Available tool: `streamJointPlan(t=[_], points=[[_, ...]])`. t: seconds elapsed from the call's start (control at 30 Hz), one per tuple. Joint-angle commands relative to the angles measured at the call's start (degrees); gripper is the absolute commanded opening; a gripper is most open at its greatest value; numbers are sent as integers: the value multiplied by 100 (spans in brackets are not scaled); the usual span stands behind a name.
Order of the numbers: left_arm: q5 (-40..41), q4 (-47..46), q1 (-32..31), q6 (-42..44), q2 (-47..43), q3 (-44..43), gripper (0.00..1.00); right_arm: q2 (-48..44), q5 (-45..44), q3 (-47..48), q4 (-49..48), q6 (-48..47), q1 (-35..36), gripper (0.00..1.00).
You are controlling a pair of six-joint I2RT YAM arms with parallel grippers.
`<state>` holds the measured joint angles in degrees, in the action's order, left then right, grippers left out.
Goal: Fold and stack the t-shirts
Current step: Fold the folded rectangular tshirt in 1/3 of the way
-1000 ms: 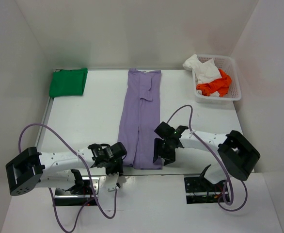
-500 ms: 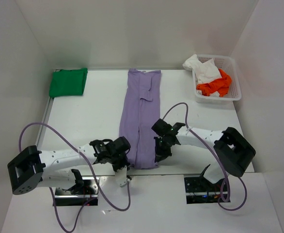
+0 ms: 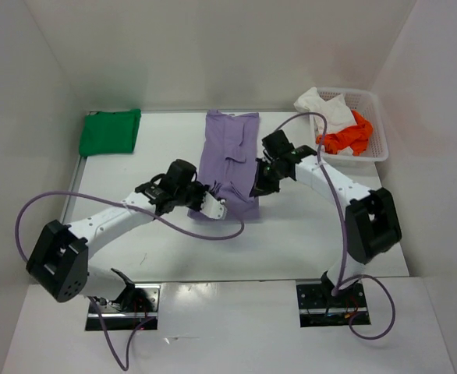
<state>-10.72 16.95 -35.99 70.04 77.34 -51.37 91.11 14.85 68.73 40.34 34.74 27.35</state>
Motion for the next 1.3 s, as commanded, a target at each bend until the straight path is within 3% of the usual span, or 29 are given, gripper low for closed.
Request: streamJointPlan(t=[0.0,0.27,0.93,1.03,1.13,1.2,1.27], points=[[-54,-778,302,-307,360,-337,0,626,35,746,115,-713,-212,0],[88,-1624,909,-255,1581,-997,0,1953,229,2476,281,-1075,-705,0],[-88,-2767,1076,-254,2610,-1226,1,3361,396,3726,528,-1374,-1153,0],[-88,-2881,1076,-184,2663,-1173,5,3510,457,3849,528,-1374,-1153,10],[0,-3152,1076,-122,2795,-1032,10,3642,457,3990,528,-1374,-1276,27],[79,-3285,1076,-69,2848,-953,20,3642,457,4051,476,-1374,-1337,43],[262,-3479,1076,-69,2953,-901,28,3642,457,4157,414,-1374,-1399,48]])
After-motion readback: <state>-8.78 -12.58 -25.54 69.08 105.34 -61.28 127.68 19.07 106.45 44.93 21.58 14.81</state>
